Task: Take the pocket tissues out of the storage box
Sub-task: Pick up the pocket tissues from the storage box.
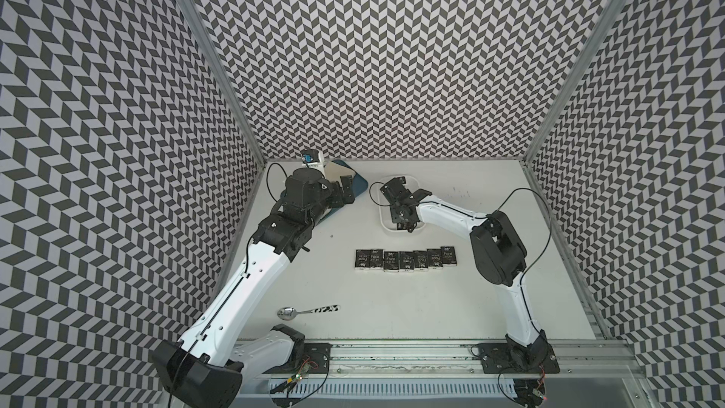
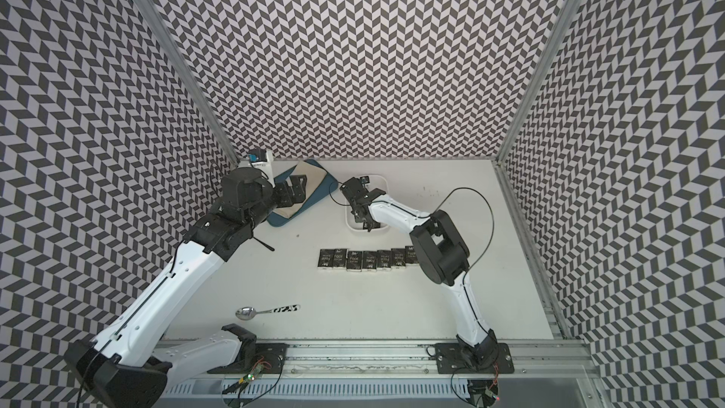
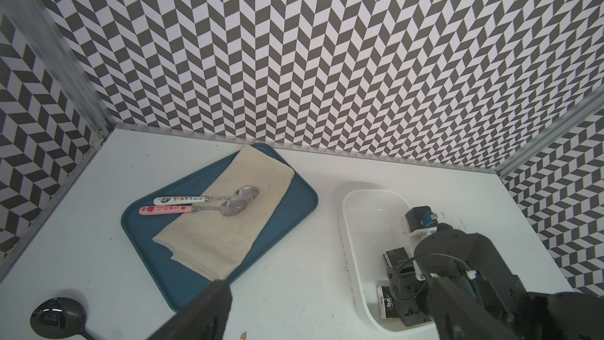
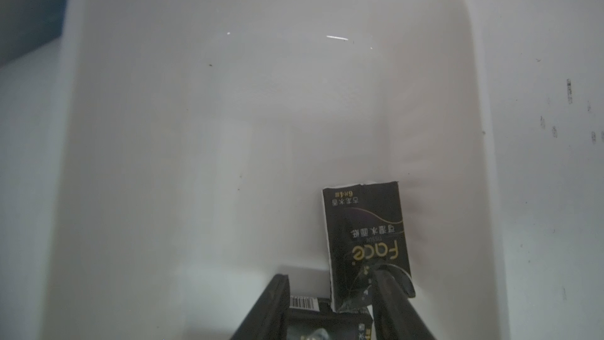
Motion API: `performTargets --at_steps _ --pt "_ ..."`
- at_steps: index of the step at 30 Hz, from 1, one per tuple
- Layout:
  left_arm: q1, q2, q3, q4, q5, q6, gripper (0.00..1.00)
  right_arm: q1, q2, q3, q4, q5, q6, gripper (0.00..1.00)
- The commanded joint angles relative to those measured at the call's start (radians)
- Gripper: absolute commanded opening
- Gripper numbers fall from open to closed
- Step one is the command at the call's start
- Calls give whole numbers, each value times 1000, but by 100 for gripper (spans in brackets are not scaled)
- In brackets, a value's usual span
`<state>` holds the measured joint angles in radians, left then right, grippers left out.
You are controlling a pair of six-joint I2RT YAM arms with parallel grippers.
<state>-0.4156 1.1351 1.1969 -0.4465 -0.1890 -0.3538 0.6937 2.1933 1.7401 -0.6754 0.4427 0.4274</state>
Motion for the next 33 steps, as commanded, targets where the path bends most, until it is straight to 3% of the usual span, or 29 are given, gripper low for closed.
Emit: performTargets --at_steps 1,11,16,20,33 --pt "8 -20 -1 12 2 11 99 -2 23 33 -4 86 -21 45" --pt "8 -5 19 1 -6 15 99 -14 128 61 19 89 -59 34" --pt "8 -5 23 -1 -6 11 99 -19 133 46 37 76 -57 18" --pt "8 -3 26 -3 -8 10 99 -25 90 37 56 48 -50 8" --pt "8 3 32 4 -7 7 99 -80 -128 1 161 -160 -26 0"
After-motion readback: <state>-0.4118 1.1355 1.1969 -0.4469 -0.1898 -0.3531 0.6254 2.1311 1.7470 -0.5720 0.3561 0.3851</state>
